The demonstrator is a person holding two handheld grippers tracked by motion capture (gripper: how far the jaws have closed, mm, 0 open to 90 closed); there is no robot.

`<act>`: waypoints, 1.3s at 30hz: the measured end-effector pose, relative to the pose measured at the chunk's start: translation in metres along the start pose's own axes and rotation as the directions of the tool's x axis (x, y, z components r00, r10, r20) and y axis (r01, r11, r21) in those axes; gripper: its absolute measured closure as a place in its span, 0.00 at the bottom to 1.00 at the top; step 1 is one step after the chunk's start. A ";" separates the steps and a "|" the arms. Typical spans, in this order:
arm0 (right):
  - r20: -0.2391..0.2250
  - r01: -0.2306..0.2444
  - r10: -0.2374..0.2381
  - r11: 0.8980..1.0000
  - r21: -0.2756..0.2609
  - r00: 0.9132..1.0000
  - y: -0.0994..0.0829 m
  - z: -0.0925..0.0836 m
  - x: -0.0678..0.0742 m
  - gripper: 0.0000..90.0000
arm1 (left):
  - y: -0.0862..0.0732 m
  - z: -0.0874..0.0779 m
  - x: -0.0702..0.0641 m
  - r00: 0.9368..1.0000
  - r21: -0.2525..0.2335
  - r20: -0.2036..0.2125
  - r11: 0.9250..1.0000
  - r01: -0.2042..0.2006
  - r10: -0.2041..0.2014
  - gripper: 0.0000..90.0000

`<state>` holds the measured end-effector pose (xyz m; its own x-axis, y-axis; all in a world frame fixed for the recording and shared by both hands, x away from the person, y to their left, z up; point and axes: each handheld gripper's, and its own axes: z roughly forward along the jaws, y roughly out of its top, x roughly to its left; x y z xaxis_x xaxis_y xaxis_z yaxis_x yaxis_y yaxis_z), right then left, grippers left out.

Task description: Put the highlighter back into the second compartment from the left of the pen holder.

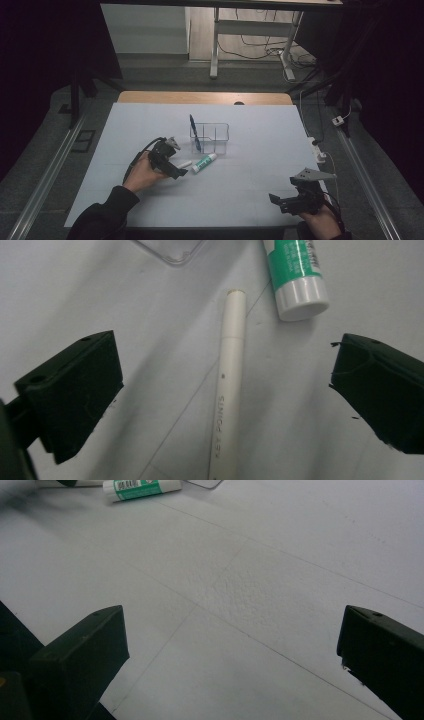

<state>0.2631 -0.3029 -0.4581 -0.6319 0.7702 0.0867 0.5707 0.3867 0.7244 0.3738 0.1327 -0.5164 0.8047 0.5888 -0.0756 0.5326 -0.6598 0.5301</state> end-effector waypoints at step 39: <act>-0.002 0.000 0.000 1.000 0.004 1.000 0.000 0.000 0.000 0.00 | 0.002 0.003 0.003 0.998 0.066 0.052 0.997 0.030 -0.033 0.87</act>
<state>0.2631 -0.3031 -0.4581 -0.6329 0.7692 0.0881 0.5729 0.3887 0.7217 0.3778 0.1315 -0.5181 0.7992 0.5853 -0.1367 0.5723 -0.6714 0.4709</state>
